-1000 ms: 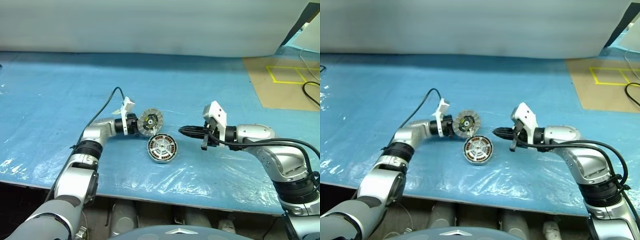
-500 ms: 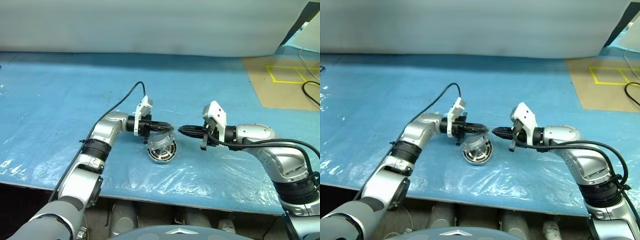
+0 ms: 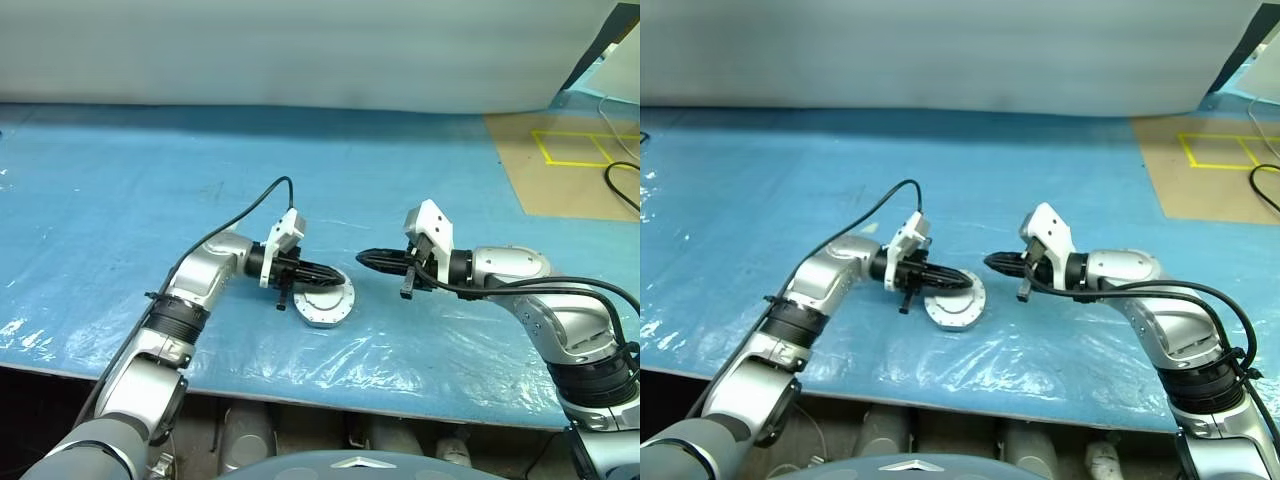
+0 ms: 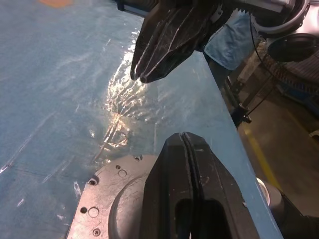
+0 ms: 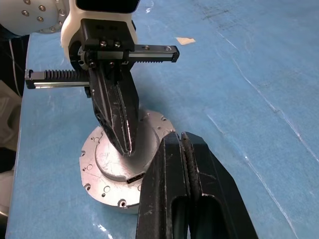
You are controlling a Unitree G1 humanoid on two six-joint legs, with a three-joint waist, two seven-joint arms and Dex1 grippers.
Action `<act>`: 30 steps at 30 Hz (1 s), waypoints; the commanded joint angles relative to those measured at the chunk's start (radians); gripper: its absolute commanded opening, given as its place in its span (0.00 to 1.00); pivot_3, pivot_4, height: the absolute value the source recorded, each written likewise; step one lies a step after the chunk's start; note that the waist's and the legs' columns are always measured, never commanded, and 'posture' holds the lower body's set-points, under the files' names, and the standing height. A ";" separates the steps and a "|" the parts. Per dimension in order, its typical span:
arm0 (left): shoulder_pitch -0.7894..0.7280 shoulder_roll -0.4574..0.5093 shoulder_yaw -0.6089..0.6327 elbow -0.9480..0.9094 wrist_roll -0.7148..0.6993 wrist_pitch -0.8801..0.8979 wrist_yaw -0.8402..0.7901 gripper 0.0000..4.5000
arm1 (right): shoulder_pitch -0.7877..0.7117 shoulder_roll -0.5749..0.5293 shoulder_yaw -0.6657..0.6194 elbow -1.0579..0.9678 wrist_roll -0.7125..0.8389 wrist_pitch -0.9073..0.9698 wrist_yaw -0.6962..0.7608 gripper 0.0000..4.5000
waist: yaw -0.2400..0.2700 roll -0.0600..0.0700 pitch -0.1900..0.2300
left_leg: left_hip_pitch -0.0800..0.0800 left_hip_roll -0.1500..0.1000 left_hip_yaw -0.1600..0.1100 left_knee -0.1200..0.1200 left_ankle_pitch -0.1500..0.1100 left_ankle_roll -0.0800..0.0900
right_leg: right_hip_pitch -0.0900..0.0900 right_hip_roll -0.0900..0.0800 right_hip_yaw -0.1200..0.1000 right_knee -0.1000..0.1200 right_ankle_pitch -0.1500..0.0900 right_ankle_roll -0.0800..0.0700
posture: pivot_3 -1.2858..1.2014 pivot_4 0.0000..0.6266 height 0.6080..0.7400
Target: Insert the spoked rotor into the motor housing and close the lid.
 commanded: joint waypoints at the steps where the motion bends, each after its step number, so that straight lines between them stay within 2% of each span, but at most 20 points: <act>1: 0.019 0.009 0.110 -0.140 -0.090 0.056 0.101 0.01 | -0.032 -0.006 0.004 0.000 0.003 -0.027 0.024 0.00 | -0.001 0.000 0.000 | 0.000 0.000 0.000 0.000 0.000 0.000 | 0.000 0.000 0.000 0.000 0.000 0.000 | 0.52 0.24 1.00; 6: 0.169 0.072 0.216 -0.361 -0.209 0.204 0.219 0.01 | -0.055 -0.020 0.044 0.021 -0.011 -0.065 0.085 0.00 | -0.007 0.001 0.000 | 0.001 0.000 0.001 -0.001 0.000 0.000 | 0.000 0.000 0.000 -0.001 0.000 0.000 | 0.52 0.24 1.00; 9: 0.338 0.082 0.271 -0.478 -0.246 0.217 0.306 0.00 | -0.069 -0.013 0.082 0.061 -0.052 -0.151 0.125 0.13 | -0.018 0.001 0.000 | 0.000 0.000 0.001 -0.002 0.000 0.000 | 0.000 0.000 0.000 -0.003 0.000 0.000 | 0.52 0.24 1.00; 13: 0.491 0.091 0.277 -0.568 -0.215 0.147 0.363 0.00 | -0.093 -0.014 0.140 0.114 -0.090 -0.233 0.214 0.42 | -0.018 0.000 0.000 | -0.003 0.002 0.001 -0.002 0.000 0.000 | 0.000 0.000 -0.002 -0.006 0.000 0.000 | 0.52 0.24 1.00; 19: 0.585 0.078 0.297 -0.665 -0.215 0.087 0.466 0.00 | -0.110 0.036 0.193 0.174 -0.124 -0.290 0.257 0.88 | -0.024 0.000 0.000 | -0.001 0.002 0.001 0.000 -0.001 0.003 | 0.001 0.000 -0.002 -0.005 0.000 0.000 | 0.52 0.24 1.00; 21: 0.606 0.095 0.304 -0.690 -0.226 0.085 0.475 0.00 | -0.104 0.041 0.211 0.165 -0.139 -0.294 0.259 0.99 | -0.027 0.000 0.000 | 0.000 0.002 0.001 0.000 -0.001 0.002 | 0.001 0.000 -0.002 -0.005 0.000 0.000 | 0.52 0.24 1.00; 25: 0.643 0.159 0.312 -0.719 -0.215 0.077 0.471 0.00 | -0.090 0.042 0.260 0.160 -0.174 -0.305 0.274 0.99 | -0.027 0.000 0.000 | 0.000 0.002 0.001 -0.001 -0.001 0.002 | 0.001 0.001 -0.002 -0.006 0.000 0.000 | 0.52 0.24 1.00; 30: 0.647 0.210 0.315 -0.709 -0.193 0.022 0.469 0.00 | -0.098 0.105 0.288 0.247 -0.251 -0.394 0.233 0.99 | -0.027 0.000 0.000 | 0.000 0.002 0.001 -0.001 -0.001 0.002 | 0.001 0.001 -0.002 -0.005 0.000 0.000 | 0.52 0.24 1.00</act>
